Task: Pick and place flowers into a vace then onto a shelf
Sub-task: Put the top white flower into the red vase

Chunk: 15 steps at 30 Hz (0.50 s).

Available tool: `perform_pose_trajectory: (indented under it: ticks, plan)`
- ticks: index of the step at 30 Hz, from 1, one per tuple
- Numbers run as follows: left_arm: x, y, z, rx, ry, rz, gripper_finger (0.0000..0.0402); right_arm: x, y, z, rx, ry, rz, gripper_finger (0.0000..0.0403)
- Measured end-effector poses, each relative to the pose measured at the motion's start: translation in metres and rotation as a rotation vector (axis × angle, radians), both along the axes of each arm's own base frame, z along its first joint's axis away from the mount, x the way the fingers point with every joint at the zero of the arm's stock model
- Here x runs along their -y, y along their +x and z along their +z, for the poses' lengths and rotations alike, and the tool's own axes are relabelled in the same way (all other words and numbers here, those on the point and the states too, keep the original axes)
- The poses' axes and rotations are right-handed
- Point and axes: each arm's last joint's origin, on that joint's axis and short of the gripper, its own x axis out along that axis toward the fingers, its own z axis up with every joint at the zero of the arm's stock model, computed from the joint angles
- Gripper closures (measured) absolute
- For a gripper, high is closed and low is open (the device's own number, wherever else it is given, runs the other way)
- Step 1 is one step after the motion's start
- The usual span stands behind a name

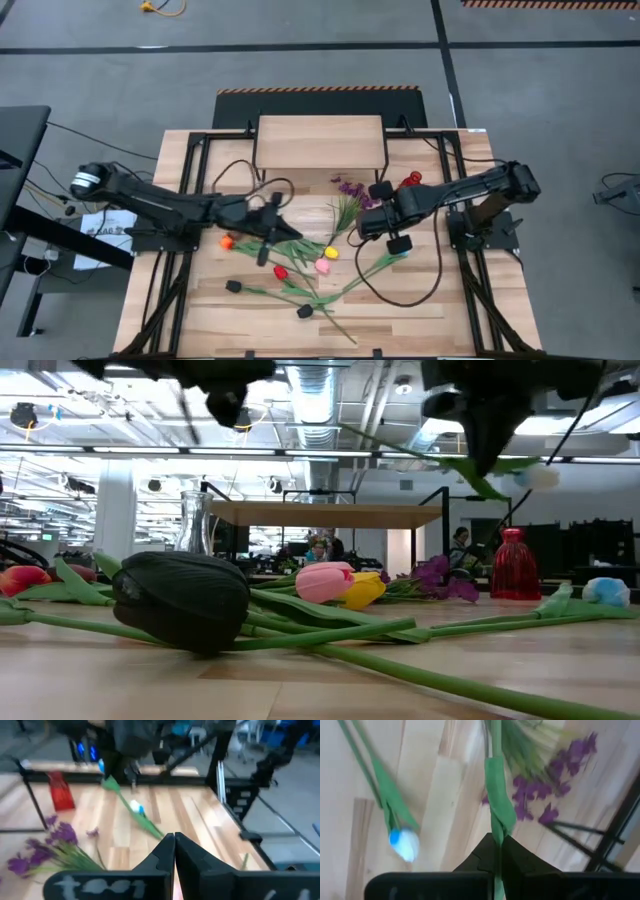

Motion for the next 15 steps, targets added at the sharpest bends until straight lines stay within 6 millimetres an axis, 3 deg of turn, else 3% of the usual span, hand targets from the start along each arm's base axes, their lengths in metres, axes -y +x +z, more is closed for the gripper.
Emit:
perform_pose_trajectory:
  ticks: [8,15]
  plan:
    - [-0.005,0.049,0.011,-0.172,0.038,0.002,0.039,-0.003,0.012,-0.009,-0.165,-0.04,0.019,0.04]
    - [-0.002,0.079,0.004,-0.251,0.084,-0.027,0.0329,-0.004,0.019,-0.014,-0.218,-0.067,0.024,0.04]
